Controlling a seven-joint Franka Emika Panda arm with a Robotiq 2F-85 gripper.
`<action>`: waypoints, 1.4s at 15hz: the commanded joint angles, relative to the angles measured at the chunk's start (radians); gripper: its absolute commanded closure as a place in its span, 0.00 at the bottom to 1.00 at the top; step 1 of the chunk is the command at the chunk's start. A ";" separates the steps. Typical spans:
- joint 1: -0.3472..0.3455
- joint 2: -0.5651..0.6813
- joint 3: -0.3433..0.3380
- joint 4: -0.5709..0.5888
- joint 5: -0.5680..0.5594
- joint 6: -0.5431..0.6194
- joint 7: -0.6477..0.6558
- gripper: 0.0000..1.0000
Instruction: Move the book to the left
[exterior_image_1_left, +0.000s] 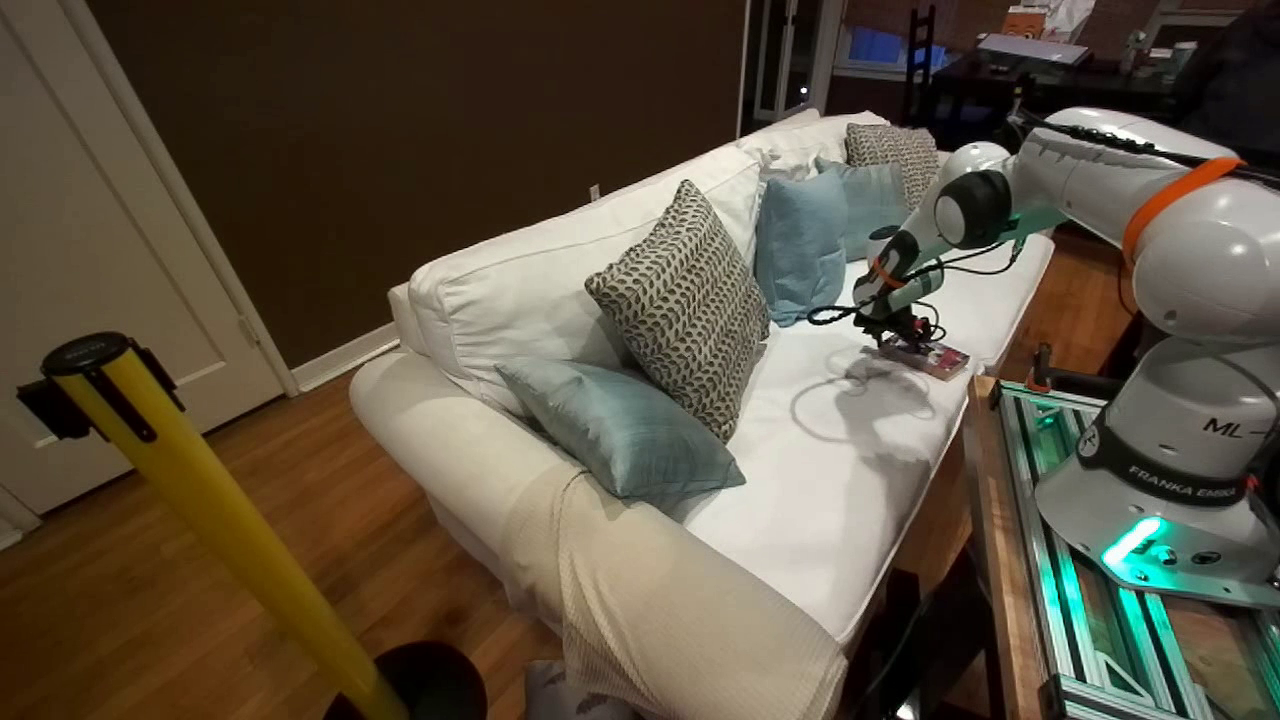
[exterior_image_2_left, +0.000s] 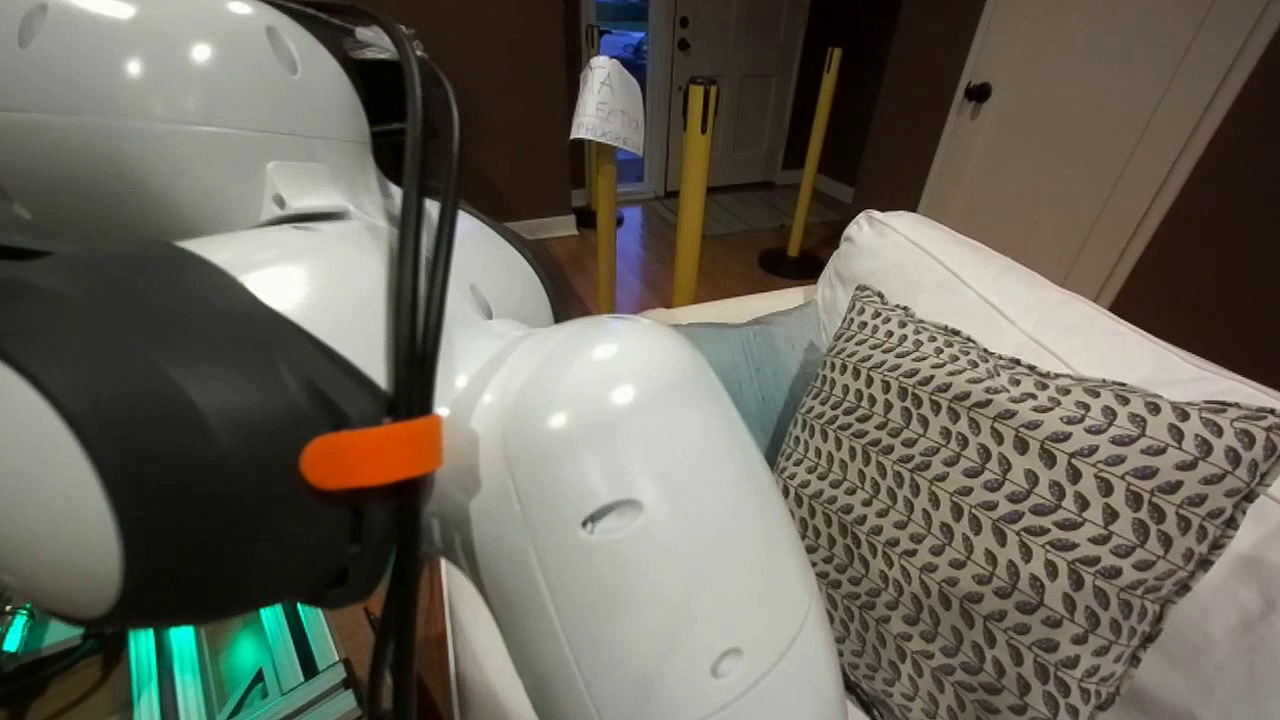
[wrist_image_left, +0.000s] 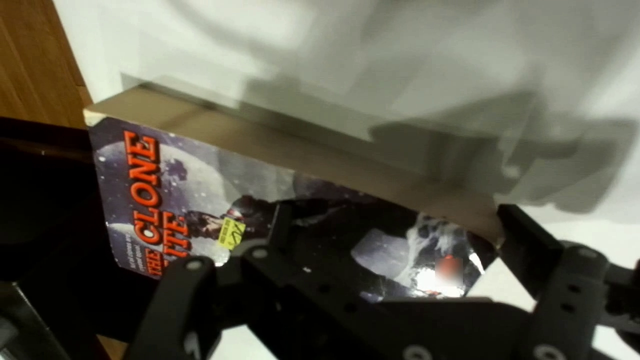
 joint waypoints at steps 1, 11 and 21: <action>-0.034 0.011 0.037 0.033 -0.055 -0.044 0.033 0.00; -0.046 0.011 0.068 0.035 -0.109 -0.060 0.108 0.00; -0.065 0.012 0.101 0.043 -0.152 -0.079 0.110 0.25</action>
